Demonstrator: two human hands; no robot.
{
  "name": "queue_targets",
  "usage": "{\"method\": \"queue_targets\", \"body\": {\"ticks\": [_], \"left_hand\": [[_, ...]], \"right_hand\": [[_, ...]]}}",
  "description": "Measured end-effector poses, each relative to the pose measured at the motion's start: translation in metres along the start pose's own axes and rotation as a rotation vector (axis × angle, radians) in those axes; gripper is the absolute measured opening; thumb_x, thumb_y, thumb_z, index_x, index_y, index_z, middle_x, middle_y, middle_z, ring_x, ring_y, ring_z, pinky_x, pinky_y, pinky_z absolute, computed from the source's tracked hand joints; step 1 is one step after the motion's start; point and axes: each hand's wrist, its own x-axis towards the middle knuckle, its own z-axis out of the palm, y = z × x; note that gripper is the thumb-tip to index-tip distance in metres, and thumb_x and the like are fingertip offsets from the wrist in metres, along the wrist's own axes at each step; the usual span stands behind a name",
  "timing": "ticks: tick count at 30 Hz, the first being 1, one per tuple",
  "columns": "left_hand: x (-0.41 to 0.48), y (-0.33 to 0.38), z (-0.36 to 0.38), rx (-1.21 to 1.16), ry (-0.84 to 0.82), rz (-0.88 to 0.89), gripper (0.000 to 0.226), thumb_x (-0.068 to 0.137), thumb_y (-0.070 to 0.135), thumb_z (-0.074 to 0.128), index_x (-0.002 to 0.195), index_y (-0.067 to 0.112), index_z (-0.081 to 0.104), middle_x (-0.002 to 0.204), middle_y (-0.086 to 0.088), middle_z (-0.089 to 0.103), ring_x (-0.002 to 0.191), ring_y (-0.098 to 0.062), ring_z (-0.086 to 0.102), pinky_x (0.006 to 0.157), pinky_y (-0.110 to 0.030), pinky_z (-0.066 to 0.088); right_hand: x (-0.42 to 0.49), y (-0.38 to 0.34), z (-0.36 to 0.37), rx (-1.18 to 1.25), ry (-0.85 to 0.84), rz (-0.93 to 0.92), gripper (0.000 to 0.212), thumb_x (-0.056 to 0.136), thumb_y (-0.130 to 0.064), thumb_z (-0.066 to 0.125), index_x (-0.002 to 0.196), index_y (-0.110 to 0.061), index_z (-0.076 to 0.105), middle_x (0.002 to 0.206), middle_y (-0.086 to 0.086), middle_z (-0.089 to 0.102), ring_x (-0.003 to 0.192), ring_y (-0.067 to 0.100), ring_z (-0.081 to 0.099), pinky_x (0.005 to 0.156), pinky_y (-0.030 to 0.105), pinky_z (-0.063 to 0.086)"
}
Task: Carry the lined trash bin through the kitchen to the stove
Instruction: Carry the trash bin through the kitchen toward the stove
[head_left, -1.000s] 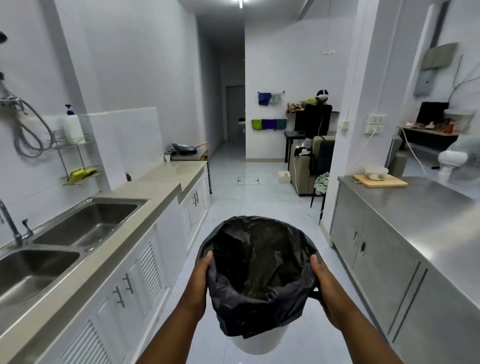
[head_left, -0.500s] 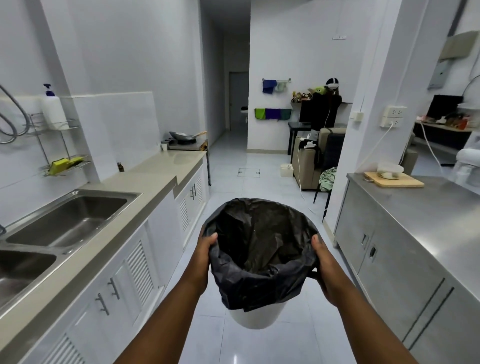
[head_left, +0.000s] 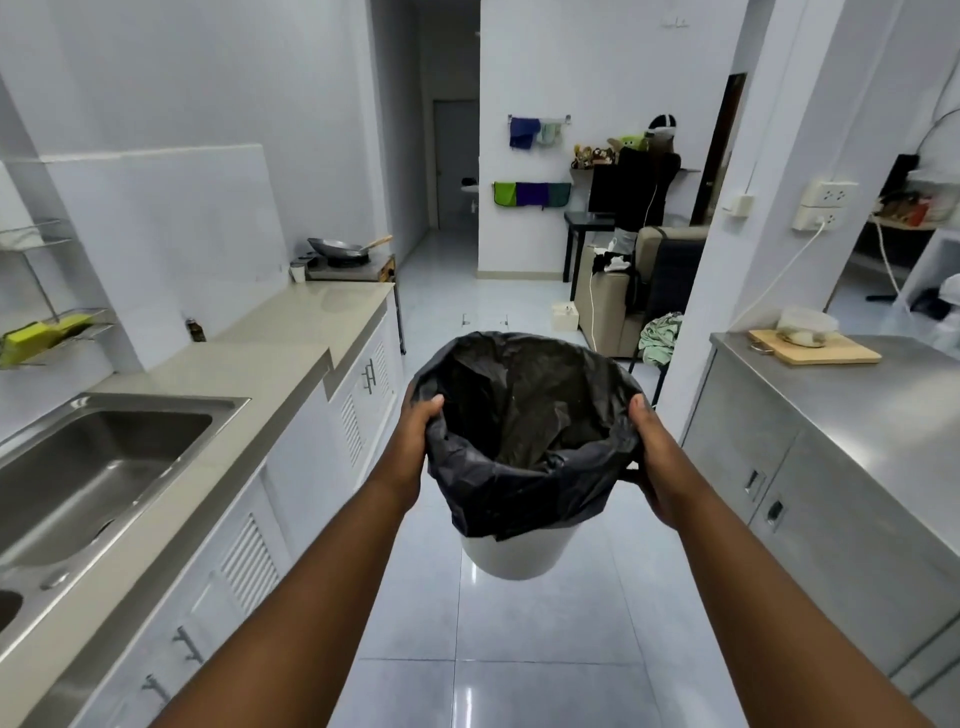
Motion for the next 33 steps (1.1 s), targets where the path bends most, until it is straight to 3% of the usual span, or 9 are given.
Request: {"method": "queue_targets", "body": {"ticks": [6, 11, 18, 22, 27, 33], "left_hand": [[0.087, 0.003, -0.003, 0.001, 0.001, 0.032, 0.067, 0.080, 0.043, 0.060, 0.140, 0.013, 0.061, 0.136, -0.010, 0.069, 0.127, -0.029, 0.063, 0.114, -0.046, 0.045], [0.173, 0.000, 0.008, -0.006, 0.017, 0.060, 0.066, 0.081, 0.039, 0.059, 0.141, 0.011, 0.059, 0.134, -0.011, 0.070, 0.124, -0.028, 0.065, 0.102, -0.039, 0.051], [0.298, 0.002, 0.029, -0.006, 0.027, 0.033, 0.067, 0.081, 0.043, 0.059, 0.141, 0.013, 0.060, 0.137, -0.012, 0.069, 0.127, -0.031, 0.063, 0.113, -0.046, 0.045], [0.368, 0.003, 0.040, -0.002, 0.057, 0.064, 0.073, 0.076, 0.045, 0.063, 0.142, 0.014, 0.059, 0.137, -0.010, 0.068, 0.128, -0.030, 0.063, 0.110, -0.044, 0.047], [0.443, 0.001, 0.039, 0.020, 0.057, 0.077, 0.074, 0.078, 0.045, 0.062, 0.145, 0.014, 0.055, 0.138, -0.011, 0.067, 0.126, -0.029, 0.064, 0.103, -0.040, 0.051], [0.551, 0.001, 0.017, -0.003, 0.050, 0.071, 0.071, 0.080, 0.043, 0.060, 0.144, 0.013, 0.055, 0.137, -0.012, 0.068, 0.126, -0.030, 0.064, 0.109, -0.044, 0.048]], "right_hand": [[0.083, -0.013, 0.000, -0.012, 0.002, -0.025, 0.088, 0.076, -0.077, 0.039, 0.152, -0.034, 0.038, 0.149, 0.005, 0.055, 0.135, 0.029, 0.053, 0.112, 0.057, 0.040], [0.172, -0.012, -0.013, 0.005, 0.004, -0.054, 0.064, 0.097, -0.065, 0.030, 0.152, -0.034, 0.038, 0.147, 0.003, 0.057, 0.133, 0.026, 0.054, 0.107, 0.051, 0.045], [0.293, -0.026, -0.037, -0.013, -0.056, -0.040, 0.089, 0.073, -0.079, 0.038, 0.151, -0.036, 0.039, 0.147, 0.002, 0.057, 0.133, 0.026, 0.055, 0.110, 0.054, 0.043], [0.370, -0.035, -0.053, -0.025, -0.078, -0.047, 0.089, 0.075, -0.079, 0.038, 0.152, -0.035, 0.038, 0.148, 0.003, 0.056, 0.135, 0.026, 0.054, 0.110, 0.053, 0.043], [0.454, -0.034, -0.056, -0.014, -0.057, -0.036, 0.067, 0.094, -0.070, 0.032, 0.151, -0.036, 0.040, 0.147, 0.002, 0.058, 0.132, 0.025, 0.056, 0.110, 0.054, 0.043], [0.559, -0.038, -0.036, -0.051, -0.094, -0.023, 0.091, 0.073, -0.083, 0.040, 0.151, -0.036, 0.041, 0.146, 0.001, 0.059, 0.133, 0.024, 0.056, 0.110, 0.055, 0.043]]}}
